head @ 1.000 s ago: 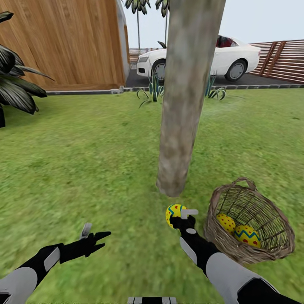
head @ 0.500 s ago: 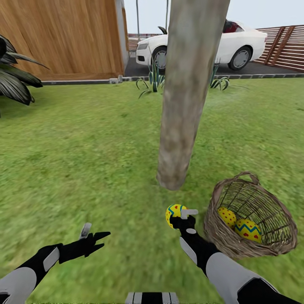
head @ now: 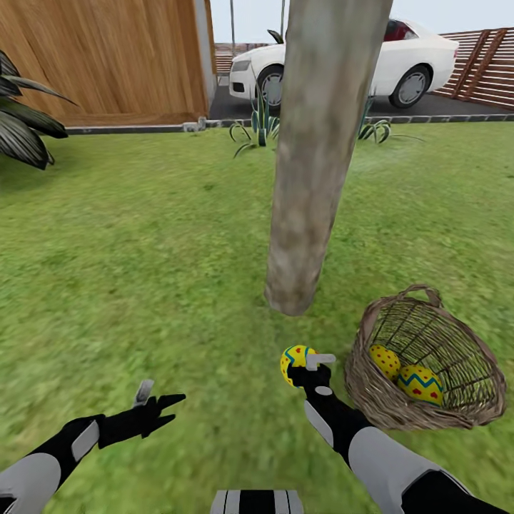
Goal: Take the three Easter eggs out of the wicker basket on the lawn in the garden, then place them on the lawn next to a single tree (choose any tree) so that all three eggs are next to the same tree and none are left in the basket.
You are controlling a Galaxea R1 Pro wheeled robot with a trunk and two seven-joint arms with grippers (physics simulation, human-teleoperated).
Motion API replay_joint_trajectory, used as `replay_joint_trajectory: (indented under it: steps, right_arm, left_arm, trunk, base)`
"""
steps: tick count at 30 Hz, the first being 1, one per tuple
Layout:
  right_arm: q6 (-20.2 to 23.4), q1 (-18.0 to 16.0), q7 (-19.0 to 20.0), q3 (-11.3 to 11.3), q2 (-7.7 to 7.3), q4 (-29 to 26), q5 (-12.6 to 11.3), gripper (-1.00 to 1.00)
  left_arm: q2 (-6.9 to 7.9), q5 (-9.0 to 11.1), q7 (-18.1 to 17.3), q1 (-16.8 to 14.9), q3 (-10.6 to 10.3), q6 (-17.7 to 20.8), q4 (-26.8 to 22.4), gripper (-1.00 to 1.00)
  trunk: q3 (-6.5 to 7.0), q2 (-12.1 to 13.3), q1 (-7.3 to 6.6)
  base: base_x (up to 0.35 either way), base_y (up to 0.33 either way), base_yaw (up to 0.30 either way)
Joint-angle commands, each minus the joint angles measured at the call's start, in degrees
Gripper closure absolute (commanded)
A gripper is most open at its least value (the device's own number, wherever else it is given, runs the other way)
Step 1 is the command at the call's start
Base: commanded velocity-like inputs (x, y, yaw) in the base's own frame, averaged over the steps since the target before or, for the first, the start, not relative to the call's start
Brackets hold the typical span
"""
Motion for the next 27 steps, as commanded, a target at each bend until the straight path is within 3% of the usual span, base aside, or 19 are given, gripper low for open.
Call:
replay_joint_trajectory:
  steps: [1,16,20,27]
  right_arm:
    - [-0.29,-0.05,-0.31,0.46,-0.02,0.04,-0.61,1.0]
    - [-0.29,-0.05,-0.32,0.48,-0.02,0.04,-0.61,1.0]
    - [-0.29,-0.05,-0.32,0.5,-0.02,0.04,-0.6,1.0]
    - [-0.29,-0.05,-0.31,0.54,-0.02,0.04,-0.59,1.0]
  left_arm:
    - [0.04,0.19,-0.13,-0.01,-0.01,0.38,0.73,-1.0]
    - [0.12,0.15,-0.05,-0.03,-0.01,0.21,1.63,-1.0]
    - [0.03,0.15,-0.14,-0.01,-0.01,-3.57,1.63,-1.0]
    - [0.09,0.0,-0.19,-0.04,-0.01,-4.35,1.63,-1.0]
  trunk:
    - [-0.04,-0.02,-0.01]
    - [-0.04,-0.02,-0.01]
    - [-0.04,-0.02,-0.01]
    - [-1.59,-0.11,0.17]
  base:
    - [0.123,0.0,0.0]
    - [0.306,0.025,0.0]
    - [0.053,0.004,0.0]
    - [0.002,0.0,0.0]
